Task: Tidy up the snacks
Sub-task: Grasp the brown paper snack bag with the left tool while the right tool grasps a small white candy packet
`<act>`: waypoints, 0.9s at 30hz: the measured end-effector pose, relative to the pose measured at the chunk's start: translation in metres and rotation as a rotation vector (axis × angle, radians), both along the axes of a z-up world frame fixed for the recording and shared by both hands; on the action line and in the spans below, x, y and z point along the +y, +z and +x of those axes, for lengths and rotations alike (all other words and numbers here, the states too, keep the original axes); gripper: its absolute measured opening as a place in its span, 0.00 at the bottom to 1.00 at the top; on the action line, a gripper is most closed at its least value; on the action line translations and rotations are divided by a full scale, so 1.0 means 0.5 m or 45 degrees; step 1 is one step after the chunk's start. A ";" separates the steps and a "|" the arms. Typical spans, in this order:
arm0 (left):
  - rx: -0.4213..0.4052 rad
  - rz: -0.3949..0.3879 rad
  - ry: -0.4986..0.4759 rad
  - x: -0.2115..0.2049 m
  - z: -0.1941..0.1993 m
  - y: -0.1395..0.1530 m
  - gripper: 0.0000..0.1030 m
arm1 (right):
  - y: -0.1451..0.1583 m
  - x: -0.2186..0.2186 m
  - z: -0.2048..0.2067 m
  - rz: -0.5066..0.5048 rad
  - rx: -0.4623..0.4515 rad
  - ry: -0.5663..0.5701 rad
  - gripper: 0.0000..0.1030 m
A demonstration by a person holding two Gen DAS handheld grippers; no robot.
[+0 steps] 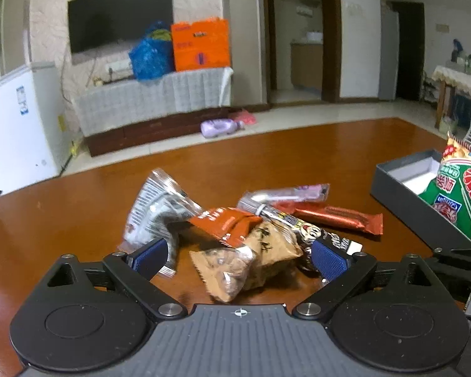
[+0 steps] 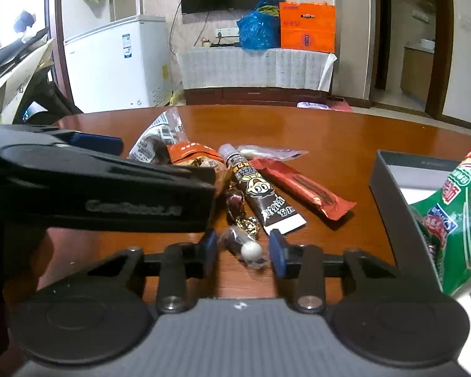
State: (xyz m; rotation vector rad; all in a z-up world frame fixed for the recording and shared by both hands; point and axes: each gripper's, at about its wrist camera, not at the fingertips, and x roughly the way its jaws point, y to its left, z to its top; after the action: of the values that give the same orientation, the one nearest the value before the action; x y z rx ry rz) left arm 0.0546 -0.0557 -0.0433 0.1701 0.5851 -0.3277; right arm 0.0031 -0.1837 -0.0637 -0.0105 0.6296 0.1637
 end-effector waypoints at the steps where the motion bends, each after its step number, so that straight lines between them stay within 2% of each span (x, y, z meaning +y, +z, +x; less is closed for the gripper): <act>1: 0.007 0.003 -0.003 -0.005 0.004 -0.002 0.96 | 0.000 -0.001 -0.002 -0.006 -0.004 0.002 0.29; 5: 0.027 0.032 -0.007 -0.027 0.014 -0.012 0.96 | 0.012 -0.008 -0.021 -0.011 -0.029 -0.016 0.29; 7: 0.042 0.068 0.022 -0.037 0.021 -0.023 0.93 | 0.020 -0.015 -0.035 -0.004 -0.038 -0.019 0.29; 9: 0.051 0.048 0.044 -0.039 0.027 -0.026 0.89 | 0.029 -0.024 -0.058 -0.015 -0.056 -0.022 0.29; 10: 0.056 0.028 0.059 -0.039 0.030 -0.027 0.86 | 0.032 -0.028 -0.066 -0.013 -0.059 -0.028 0.29; 12: 0.085 -0.021 0.073 -0.038 0.035 -0.028 0.71 | 0.037 -0.039 -0.079 0.011 -0.045 -0.043 0.29; 13: 0.093 -0.039 0.090 -0.038 0.037 -0.028 0.67 | 0.039 -0.045 -0.085 0.022 -0.037 -0.051 0.28; 14: 0.093 -0.035 0.101 -0.039 0.037 -0.027 0.61 | 0.041 -0.050 -0.091 0.031 -0.033 -0.061 0.28; 18: 0.048 0.035 0.099 -0.047 0.025 -0.025 0.51 | 0.049 -0.060 -0.106 0.037 -0.048 -0.066 0.28; 22: 0.044 0.051 0.076 -0.044 0.006 -0.012 0.44 | 0.052 -0.063 -0.112 0.046 -0.063 -0.067 0.28; 27: 0.049 0.063 0.067 -0.036 -0.015 0.006 0.42 | 0.053 -0.064 -0.114 0.055 -0.097 -0.058 0.28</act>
State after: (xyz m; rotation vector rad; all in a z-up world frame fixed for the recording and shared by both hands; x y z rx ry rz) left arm 0.0470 -0.0737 -0.0405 0.1955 0.6354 -0.2658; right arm -0.0539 -0.2158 -0.0372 0.0390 0.5501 0.1325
